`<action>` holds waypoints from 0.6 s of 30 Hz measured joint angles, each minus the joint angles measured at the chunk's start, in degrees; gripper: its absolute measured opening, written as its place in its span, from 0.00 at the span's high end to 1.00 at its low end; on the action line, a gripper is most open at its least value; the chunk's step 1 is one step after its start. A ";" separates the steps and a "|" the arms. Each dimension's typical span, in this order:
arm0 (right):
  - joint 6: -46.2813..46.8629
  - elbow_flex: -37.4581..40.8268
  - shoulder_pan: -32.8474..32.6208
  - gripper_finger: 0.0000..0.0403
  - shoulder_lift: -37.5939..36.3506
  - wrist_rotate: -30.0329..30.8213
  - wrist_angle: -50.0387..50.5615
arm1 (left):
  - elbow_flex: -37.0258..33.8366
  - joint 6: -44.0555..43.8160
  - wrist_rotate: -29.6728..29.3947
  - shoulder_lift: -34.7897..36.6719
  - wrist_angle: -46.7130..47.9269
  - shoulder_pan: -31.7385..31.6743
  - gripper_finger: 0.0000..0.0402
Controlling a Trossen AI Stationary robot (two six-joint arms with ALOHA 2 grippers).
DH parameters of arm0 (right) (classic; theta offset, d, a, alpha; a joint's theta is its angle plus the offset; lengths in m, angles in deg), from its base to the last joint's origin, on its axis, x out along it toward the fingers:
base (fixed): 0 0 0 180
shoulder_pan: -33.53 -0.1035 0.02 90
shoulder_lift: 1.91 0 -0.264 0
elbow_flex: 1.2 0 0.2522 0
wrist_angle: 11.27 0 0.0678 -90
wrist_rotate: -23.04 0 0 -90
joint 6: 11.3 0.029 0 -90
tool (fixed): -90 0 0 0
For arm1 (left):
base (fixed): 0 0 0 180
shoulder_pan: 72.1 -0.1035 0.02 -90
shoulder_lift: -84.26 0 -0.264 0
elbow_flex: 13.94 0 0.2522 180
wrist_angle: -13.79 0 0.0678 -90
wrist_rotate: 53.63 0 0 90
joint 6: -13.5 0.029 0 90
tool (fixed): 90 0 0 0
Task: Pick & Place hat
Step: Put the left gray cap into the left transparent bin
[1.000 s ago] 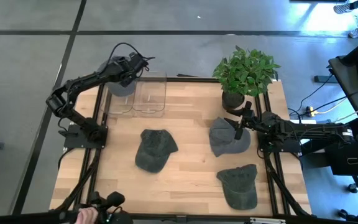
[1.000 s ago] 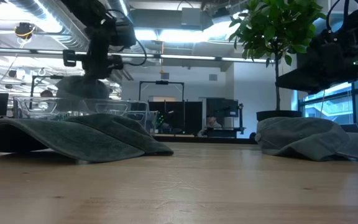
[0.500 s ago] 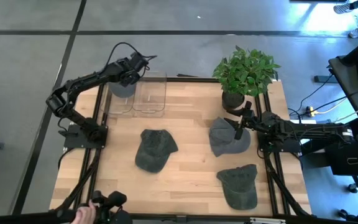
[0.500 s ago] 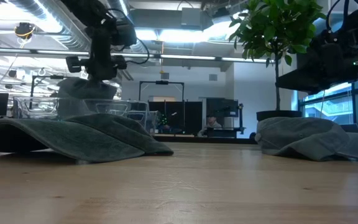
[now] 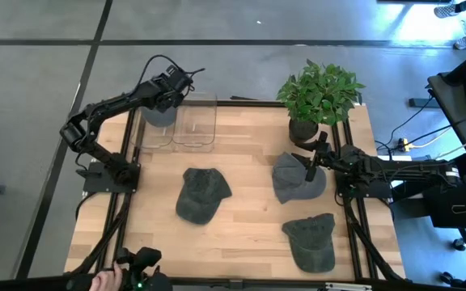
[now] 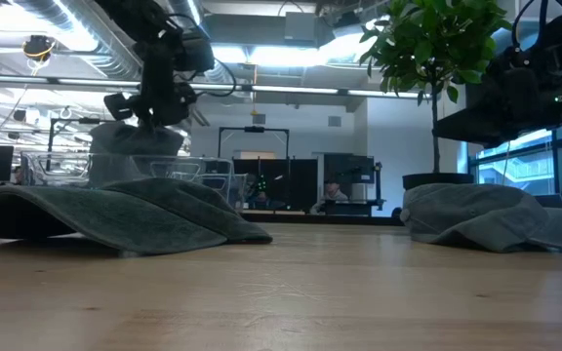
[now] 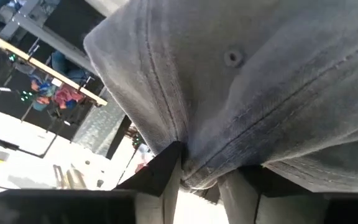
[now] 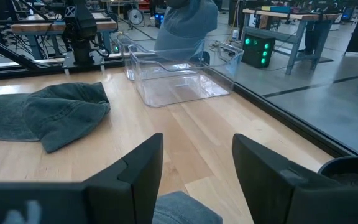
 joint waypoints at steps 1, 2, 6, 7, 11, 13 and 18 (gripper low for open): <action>0.00 0.00 0.00 0.52 -0.02 0.00 -0.02 | 0.00 -0.98 0.00 0.00 0.00 0.00 0.75; 0.00 0.00 0.00 0.52 0.00 0.00 -0.02 | 0.00 -1.94 0.04 0.00 0.02 0.00 0.74; 0.00 0.00 0.00 0.52 -0.01 0.00 -0.02 | 0.00 -8.58 0.27 0.00 0.02 -0.05 0.71; 0.00 0.00 0.00 0.52 -0.02 0.00 -0.02 | 0.00 -10.95 0.46 0.00 0.02 -0.15 0.71; 0.00 0.00 0.00 0.52 -0.02 0.00 -0.02 | 0.00 -20.71 0.59 0.00 0.06 -0.82 0.70; 0.08 0.00 0.00 0.52 -0.02 0.00 -0.02 | 0.00 -26.28 0.59 -0.02 0.04 -0.87 0.71; 0.22 0.00 0.00 0.52 -0.01 0.00 -0.02 | 0.00 -39.44 0.96 -0.02 0.04 -1.18 0.71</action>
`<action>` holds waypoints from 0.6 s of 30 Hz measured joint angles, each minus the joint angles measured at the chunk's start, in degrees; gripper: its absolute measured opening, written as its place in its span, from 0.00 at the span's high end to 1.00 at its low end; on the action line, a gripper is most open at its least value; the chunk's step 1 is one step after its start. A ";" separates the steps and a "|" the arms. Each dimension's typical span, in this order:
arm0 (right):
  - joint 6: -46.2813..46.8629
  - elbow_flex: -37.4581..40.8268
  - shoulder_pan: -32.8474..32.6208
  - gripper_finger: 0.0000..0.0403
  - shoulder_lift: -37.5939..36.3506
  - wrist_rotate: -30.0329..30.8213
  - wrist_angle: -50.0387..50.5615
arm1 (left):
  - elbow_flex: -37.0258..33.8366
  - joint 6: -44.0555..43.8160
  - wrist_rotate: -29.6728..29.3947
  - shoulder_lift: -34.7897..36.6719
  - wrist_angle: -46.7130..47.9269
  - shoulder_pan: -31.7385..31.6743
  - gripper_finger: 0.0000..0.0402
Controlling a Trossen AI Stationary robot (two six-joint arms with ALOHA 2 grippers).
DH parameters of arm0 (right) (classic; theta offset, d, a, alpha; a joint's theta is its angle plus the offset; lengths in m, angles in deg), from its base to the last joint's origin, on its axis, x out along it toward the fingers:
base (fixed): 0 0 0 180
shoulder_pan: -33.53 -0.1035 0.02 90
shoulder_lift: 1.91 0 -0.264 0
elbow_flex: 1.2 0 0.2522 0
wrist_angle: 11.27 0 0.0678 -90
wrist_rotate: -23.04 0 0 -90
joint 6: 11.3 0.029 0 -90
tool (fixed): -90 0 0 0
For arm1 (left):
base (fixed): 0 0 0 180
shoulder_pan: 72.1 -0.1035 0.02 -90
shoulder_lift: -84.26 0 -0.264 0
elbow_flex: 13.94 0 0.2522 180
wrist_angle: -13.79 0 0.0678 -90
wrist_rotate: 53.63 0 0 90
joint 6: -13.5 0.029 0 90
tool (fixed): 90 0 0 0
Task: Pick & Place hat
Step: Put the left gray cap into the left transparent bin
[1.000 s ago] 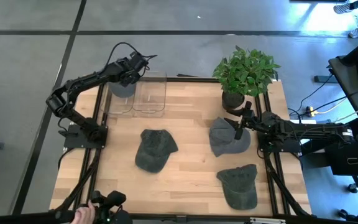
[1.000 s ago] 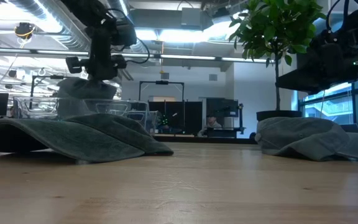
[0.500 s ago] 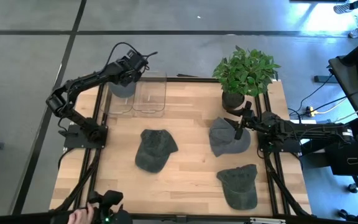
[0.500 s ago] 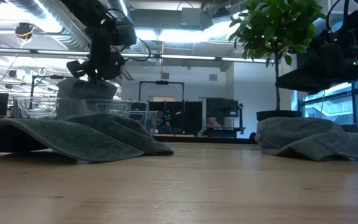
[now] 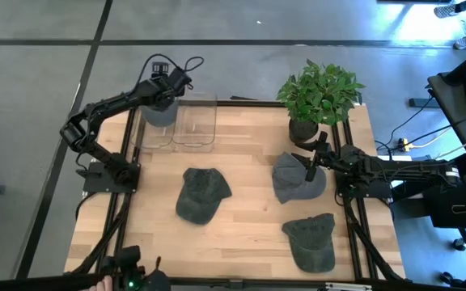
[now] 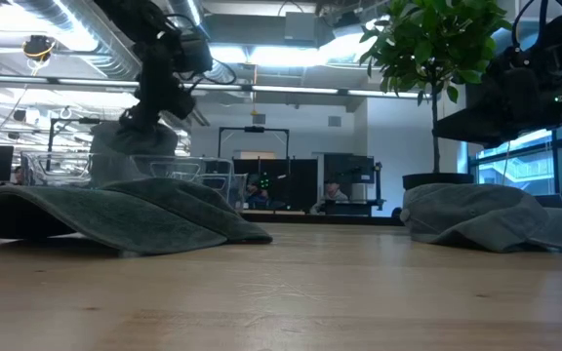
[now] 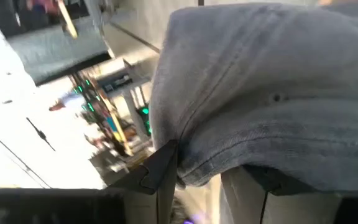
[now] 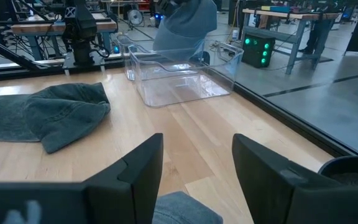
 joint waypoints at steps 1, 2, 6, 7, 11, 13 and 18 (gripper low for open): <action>0.00 -0.01 0.00 0.52 0.00 0.00 -0.01 | 0.00 -1.97 0.44 0.00 0.07 0.00 0.71; 0.00 0.00 0.00 0.52 -0.01 0.00 -0.02 | 0.00 -3.10 0.82 0.00 0.19 0.00 0.72; 0.34 0.00 0.00 0.52 -0.01 0.00 -0.02 | 0.00 -2.84 1.72 0.00 0.42 0.07 0.71; 0.73 0.00 0.00 0.52 -0.01 0.00 -0.02 | 0.00 -2.25 1.66 0.00 0.42 0.07 0.70; 0.97 -0.01 0.00 0.52 0.00 0.00 -0.02 | 0.00 -1.83 1.32 0.00 0.37 0.07 0.64; 0.96 0.00 0.00 0.52 -0.01 0.00 -0.02 | 0.00 -1.30 1.32 0.00 0.37 0.09 0.60; 1.11 0.00 0.00 0.52 0.00 0.00 -0.02 | 0.00 3.31 0.24 0.00 0.30 0.09 0.51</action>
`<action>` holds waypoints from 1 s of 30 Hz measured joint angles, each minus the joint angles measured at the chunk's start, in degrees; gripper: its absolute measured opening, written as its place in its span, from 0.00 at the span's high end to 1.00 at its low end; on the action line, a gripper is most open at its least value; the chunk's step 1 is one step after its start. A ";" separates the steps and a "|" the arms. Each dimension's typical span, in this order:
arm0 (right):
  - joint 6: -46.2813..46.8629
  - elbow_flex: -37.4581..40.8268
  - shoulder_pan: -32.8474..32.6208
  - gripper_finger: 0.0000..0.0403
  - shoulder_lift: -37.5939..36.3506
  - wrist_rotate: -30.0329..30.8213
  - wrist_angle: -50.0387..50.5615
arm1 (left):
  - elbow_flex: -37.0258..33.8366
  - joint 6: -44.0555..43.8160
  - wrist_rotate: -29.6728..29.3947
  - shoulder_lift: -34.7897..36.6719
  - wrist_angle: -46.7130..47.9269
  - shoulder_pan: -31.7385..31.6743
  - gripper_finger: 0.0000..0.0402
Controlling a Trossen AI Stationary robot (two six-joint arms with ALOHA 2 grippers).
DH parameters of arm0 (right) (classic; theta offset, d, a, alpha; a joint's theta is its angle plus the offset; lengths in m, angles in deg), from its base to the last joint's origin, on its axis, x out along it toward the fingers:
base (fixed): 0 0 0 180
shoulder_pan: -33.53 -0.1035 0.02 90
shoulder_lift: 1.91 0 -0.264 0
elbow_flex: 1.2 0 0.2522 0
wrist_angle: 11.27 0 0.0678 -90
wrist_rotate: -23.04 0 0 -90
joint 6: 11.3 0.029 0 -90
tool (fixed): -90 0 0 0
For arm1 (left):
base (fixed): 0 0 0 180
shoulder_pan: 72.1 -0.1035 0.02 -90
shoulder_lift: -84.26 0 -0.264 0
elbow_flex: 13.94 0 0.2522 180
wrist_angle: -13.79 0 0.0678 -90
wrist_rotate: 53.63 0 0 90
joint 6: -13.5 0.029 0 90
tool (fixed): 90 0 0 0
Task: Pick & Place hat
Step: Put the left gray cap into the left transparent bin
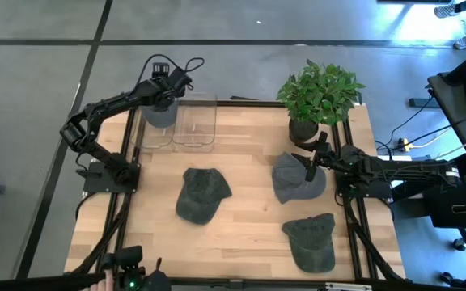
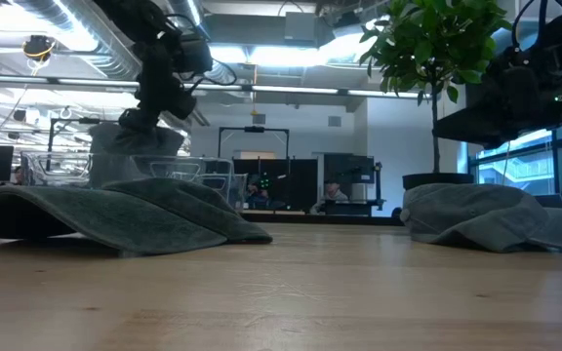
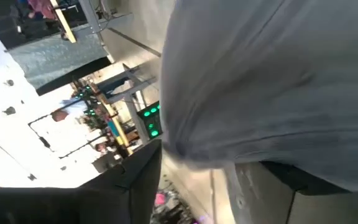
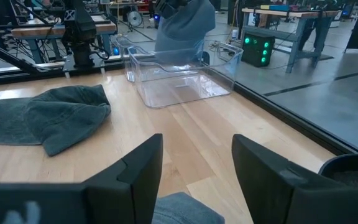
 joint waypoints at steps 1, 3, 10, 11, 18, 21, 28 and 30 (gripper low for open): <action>0.00 -0.01 0.00 0.52 0.00 0.00 0.00 | 0.00 0.40 -0.33 0.00 -0.09 0.00 0.50; 0.00 0.00 0.00 0.52 0.00 0.00 0.00 | 0.00 0.55 -0.43 0.00 -0.19 0.00 0.48; -0.04 0.00 0.00 0.52 0.01 0.00 0.00 | 0.00 1.06 -0.70 0.00 -0.28 0.00 0.48; -0.09 -0.01 0.00 0.52 0.00 0.00 0.00 | 0.00 0.30 -0.94 0.00 -0.38 0.00 0.48; -0.22 0.00 0.00 0.52 -0.01 0.00 0.00 | 0.00 -8.34 -2.10 3.63 1.21 1.72 0.48; -0.22 0.00 0.00 0.52 0.01 0.00 -0.01 | 0.00 -16.92 -1.19 7.01 3.66 3.83 0.48; -0.91 0.00 0.00 0.52 0.01 0.02 0.00 | 0.02 -47.92 34.51 15.37 17.56 6.44 0.48; -1.14 -0.01 0.00 0.52 0.01 0.00 0.00 | 0.02 -51.45 48.39 16.41 21.63 6.39 0.49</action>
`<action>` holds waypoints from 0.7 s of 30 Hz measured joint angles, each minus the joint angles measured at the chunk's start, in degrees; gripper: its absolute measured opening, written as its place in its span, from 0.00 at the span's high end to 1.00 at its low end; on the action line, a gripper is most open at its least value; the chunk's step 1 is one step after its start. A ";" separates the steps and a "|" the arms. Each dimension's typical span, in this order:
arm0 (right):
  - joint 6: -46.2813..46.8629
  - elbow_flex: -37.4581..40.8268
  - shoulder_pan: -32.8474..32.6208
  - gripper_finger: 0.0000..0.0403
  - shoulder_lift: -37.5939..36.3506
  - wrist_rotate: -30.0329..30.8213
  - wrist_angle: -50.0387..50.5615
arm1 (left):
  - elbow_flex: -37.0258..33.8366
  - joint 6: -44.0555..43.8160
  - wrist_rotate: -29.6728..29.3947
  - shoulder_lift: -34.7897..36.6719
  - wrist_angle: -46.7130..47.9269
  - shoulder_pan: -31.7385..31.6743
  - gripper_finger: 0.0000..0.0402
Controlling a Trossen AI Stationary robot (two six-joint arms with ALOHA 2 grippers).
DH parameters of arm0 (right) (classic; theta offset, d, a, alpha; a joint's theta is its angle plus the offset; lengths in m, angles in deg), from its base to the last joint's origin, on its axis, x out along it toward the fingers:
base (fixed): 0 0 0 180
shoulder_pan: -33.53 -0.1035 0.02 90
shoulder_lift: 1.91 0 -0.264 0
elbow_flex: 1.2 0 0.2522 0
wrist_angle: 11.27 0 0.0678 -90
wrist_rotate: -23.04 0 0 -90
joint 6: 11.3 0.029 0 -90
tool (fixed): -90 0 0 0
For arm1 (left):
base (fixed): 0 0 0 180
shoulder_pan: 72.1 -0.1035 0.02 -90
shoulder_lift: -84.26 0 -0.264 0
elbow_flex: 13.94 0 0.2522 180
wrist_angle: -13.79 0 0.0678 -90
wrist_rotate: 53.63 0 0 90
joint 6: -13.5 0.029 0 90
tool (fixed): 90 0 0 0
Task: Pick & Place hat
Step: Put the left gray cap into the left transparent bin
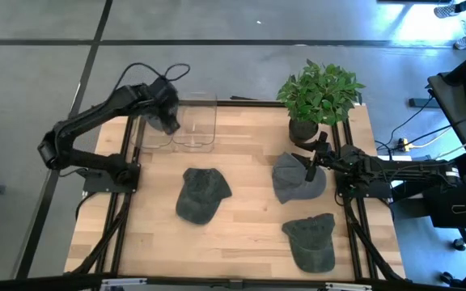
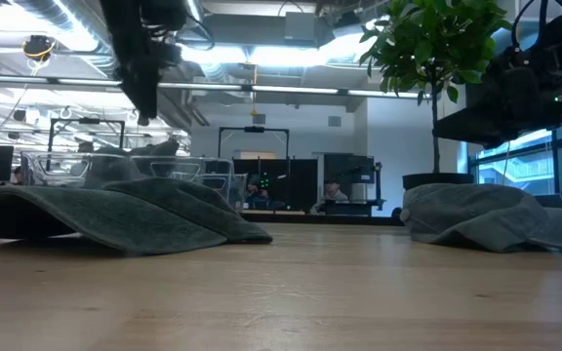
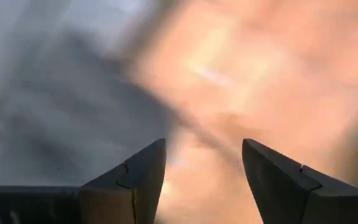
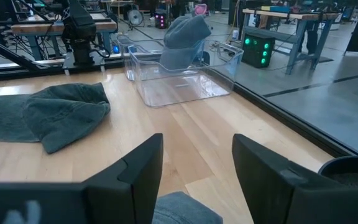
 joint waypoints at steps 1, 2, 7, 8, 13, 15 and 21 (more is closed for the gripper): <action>0.00 0.01 0.00 0.52 0.00 0.01 0.00 | 0.00 -0.52 4.80 0.20 2.09 0.06 0.49; 0.02 0.01 0.00 0.52 0.00 0.01 0.00 | -0.05 -0.99 7.01 0.20 4.16 0.15 0.49; 0.02 0.01 0.00 0.52 0.00 0.01 0.00 | -4.28 -5.73 -1.77 -1.43 8.67 0.11 0.49; 0.02 0.01 0.00 0.52 0.00 0.00 0.00 | -5.33 -6.57 -4.59 -1.77 8.45 -0.29 0.49; 0.37 0.01 0.00 0.52 -0.02 0.00 0.00 | -9.01 -7.58 -7.26 -5.03 4.57 -3.05 0.49; 0.94 0.00 0.00 0.52 0.00 0.02 0.00 | -10.13 -7.16 -7.09 -6.82 2.06 -4.08 0.49; 0.98 -0.01 0.00 0.52 0.00 0.00 0.00 | -10.80 -5.88 -19.28 -12.75 0.62 -6.06 0.49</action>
